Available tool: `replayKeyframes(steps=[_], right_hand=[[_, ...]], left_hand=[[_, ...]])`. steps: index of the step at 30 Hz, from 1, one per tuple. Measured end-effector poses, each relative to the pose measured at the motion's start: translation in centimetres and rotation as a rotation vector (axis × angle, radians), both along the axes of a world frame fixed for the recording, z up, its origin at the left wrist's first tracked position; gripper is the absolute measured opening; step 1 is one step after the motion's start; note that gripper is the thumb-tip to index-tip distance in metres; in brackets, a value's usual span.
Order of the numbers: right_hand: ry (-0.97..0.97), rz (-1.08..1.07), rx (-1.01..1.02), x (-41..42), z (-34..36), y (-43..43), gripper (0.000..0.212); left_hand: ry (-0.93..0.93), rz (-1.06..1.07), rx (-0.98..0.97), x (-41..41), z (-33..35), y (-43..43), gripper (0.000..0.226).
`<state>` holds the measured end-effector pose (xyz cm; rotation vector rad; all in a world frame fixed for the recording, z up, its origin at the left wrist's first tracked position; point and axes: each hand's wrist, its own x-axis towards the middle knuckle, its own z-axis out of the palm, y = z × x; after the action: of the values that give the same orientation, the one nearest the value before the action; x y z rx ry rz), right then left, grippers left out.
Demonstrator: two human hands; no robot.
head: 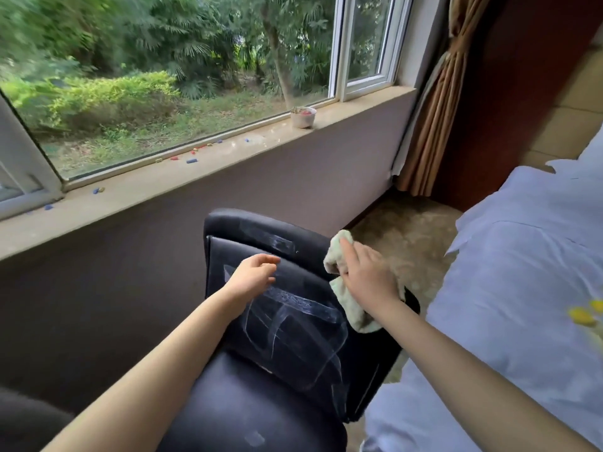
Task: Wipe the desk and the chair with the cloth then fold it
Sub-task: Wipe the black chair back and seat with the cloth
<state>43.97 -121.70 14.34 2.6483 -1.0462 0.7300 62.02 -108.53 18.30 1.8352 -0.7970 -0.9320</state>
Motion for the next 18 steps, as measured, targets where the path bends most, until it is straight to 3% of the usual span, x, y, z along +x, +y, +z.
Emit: replayKeyframes(steps=[10,13,18], right_hand=[[0.257,0.232,0.081,14.1,2.0,-2.4,0.049],[0.241,0.293,0.165,16.1,2.0,-2.8,0.054],[0.164,0.343,0.136,13.5,1.1,-4.2,0.055]], left_hand=[[-0.093,0.193,0.023,1.6,-1.3,2.0,0.03],[-0.07,0.311,0.048,2.8,-2.0,3.8,0.028],[-0.062,0.397,0.095,4.4,-3.3,4.6,0.027]])
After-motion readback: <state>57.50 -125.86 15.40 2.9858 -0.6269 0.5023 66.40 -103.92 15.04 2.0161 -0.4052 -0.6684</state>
